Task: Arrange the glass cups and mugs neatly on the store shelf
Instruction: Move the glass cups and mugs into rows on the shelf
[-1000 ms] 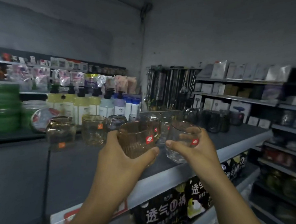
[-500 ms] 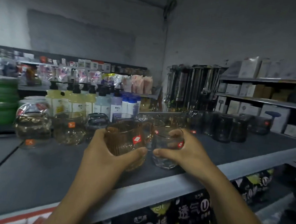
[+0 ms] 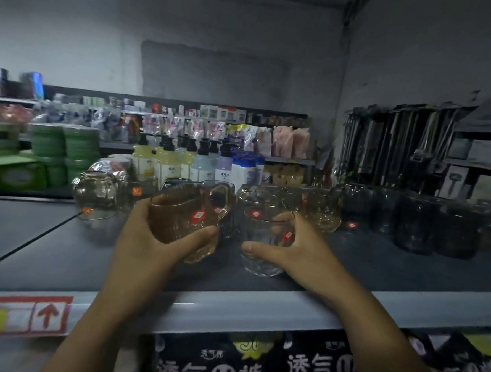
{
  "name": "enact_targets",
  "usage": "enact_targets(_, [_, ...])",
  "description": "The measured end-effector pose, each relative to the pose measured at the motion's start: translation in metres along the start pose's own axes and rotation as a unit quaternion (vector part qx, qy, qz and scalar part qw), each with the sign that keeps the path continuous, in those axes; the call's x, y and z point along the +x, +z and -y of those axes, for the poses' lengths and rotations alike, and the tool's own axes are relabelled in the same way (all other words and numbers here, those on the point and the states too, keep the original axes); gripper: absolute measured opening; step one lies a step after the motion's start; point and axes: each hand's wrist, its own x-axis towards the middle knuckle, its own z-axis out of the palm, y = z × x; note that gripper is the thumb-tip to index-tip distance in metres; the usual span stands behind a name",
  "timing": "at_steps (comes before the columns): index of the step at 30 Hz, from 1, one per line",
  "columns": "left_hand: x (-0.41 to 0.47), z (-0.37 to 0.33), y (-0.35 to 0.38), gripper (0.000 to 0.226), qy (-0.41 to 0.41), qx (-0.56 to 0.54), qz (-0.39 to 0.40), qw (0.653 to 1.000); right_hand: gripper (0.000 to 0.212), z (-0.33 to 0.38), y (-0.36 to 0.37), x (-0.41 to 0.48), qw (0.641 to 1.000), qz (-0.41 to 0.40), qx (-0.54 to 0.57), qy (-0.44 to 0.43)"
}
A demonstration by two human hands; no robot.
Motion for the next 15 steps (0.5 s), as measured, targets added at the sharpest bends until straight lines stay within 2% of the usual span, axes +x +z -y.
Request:
enact_targets(5, [0.0030, 0.0031, -0.0041, 0.074, -0.024, -0.002, 0.001, 1.000, 0.056, 0.0029, 0.0001, -0.0005, 1.000, 0.012, -0.007, -0.009])
enact_targets(8, [0.0042, 0.0071, -0.0046, 0.075, -0.028, -0.002, 0.004, 1.000, 0.056, 0.0029, -0.0001, -0.0020, 1.000, 0.015, 0.001, -0.013])
enact_targets(12, [0.0014, 0.0044, -0.0036, 0.072, -0.009, -0.013, 0.005, 1.000, 0.063, 0.0022, 0.0017, -0.0030, 1.000, 0.005, -0.003, -0.022])
enact_targets(15, [-0.0003, 0.0014, -0.0055, 0.069, 0.009, -0.038, 0.004, 0.999, 0.086, 0.0012, -0.0011, -0.0066, 0.999, -0.013, -0.019, -0.033])
